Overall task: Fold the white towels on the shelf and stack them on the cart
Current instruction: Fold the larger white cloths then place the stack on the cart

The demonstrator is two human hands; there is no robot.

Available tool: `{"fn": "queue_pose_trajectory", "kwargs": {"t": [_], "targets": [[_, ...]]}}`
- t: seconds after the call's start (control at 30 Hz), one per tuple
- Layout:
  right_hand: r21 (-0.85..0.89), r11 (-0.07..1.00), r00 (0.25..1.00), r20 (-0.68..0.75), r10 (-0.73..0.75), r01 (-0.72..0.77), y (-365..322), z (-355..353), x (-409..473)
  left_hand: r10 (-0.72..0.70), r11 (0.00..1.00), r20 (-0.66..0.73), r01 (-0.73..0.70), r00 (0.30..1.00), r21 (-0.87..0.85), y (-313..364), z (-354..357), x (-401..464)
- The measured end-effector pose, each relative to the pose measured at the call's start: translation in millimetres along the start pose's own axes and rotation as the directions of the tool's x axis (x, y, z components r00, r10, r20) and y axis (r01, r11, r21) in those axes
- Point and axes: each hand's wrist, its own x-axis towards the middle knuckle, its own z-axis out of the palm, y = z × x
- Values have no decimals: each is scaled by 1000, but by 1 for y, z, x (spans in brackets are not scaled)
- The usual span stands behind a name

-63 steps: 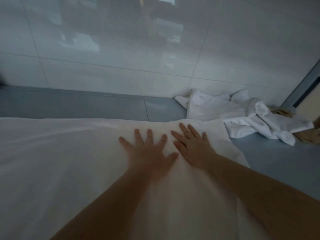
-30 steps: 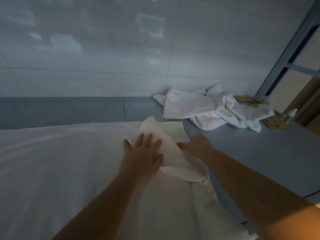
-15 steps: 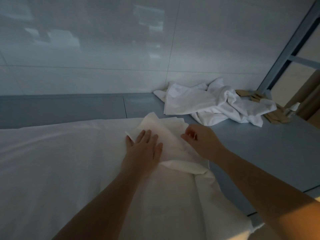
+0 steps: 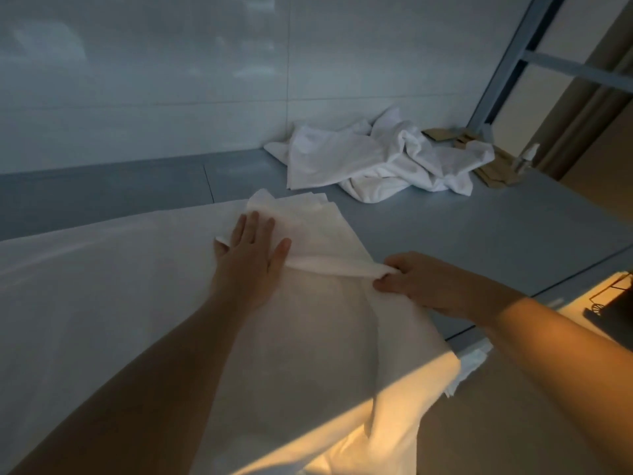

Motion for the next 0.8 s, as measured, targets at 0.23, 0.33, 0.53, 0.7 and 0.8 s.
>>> {"fn": "queue_pose_trajectory", "kwargs": {"t": [0.23, 0.33, 0.53, 0.7, 0.8], "targets": [[-96, 978, 811, -578, 96, -184, 55, -18, -7, -36, 999, -92, 36, 995, -4, 2, 1, 0], [-256, 923, 841, -529, 114, -286, 65, -6, 1, -63, 998, -29, 62, 998, -26, 3, 3, 1], [-675, 731, 857, -316, -407, 98, 10, 28, 34, -30, 998, 61, 27, 998, 56, 4, 4, 2], [-812, 516, 754, -153, -639, 273, -35, 68, 81, 0, 1000, 29, 0, 1000, -12, 4, 0, -1], [-640, 763, 764, -537, -358, -92, -42, 41, 113, -1, 998, -42, -1, 999, -63, 2, 0, -2]]}}
